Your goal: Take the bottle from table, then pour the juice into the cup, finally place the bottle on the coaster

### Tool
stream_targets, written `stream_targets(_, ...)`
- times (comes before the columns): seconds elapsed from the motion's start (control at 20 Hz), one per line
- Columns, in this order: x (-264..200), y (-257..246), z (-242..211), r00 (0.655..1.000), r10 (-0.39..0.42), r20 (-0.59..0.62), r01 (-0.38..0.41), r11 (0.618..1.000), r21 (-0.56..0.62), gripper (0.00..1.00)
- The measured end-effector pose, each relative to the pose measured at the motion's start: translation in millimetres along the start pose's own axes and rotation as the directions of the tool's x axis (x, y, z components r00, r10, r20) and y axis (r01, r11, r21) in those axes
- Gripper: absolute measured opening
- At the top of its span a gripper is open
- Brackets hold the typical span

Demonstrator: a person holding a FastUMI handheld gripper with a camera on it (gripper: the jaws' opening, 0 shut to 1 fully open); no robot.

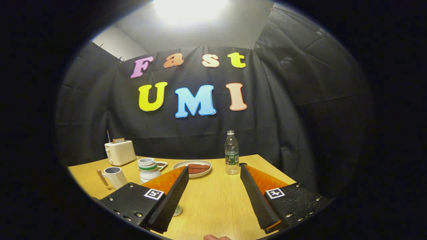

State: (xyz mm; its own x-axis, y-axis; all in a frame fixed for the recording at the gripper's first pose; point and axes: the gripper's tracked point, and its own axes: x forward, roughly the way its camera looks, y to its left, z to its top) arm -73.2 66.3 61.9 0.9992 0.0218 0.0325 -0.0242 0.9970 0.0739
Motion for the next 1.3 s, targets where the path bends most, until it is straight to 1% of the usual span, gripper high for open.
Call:
stream_targets(0.2, -21.8, 43.9, -5.4, 0.998, 0.055, -0.015, -0.055, 0.998, -0.011, 0.95)
stream_targets(0.3, -25.5, 60.2, -10.8, 0.997, 0.072, -0.017, -0.072, 0.997, -0.03, 0.95)
stream_targets(0.6, -14.2, 102.3, -39.9, 0.993, 0.104, -0.059, -0.106, 0.994, -0.04, 0.95)
stream_targets(0.7, -7.8, 110.7, -49.6, 0.992, 0.099, -0.076, -0.103, 0.994, -0.045, 0.95)
stream_targets(0.95, 9.3, 123.3, -54.4, 0.992, 0.089, -0.086, -0.094, 0.994, -0.055, 0.95)
stream_targets(1.3, 37.9, 122.6, -61.4, 0.994, 0.037, -0.1, -0.042, 0.998, -0.041, 0.95)
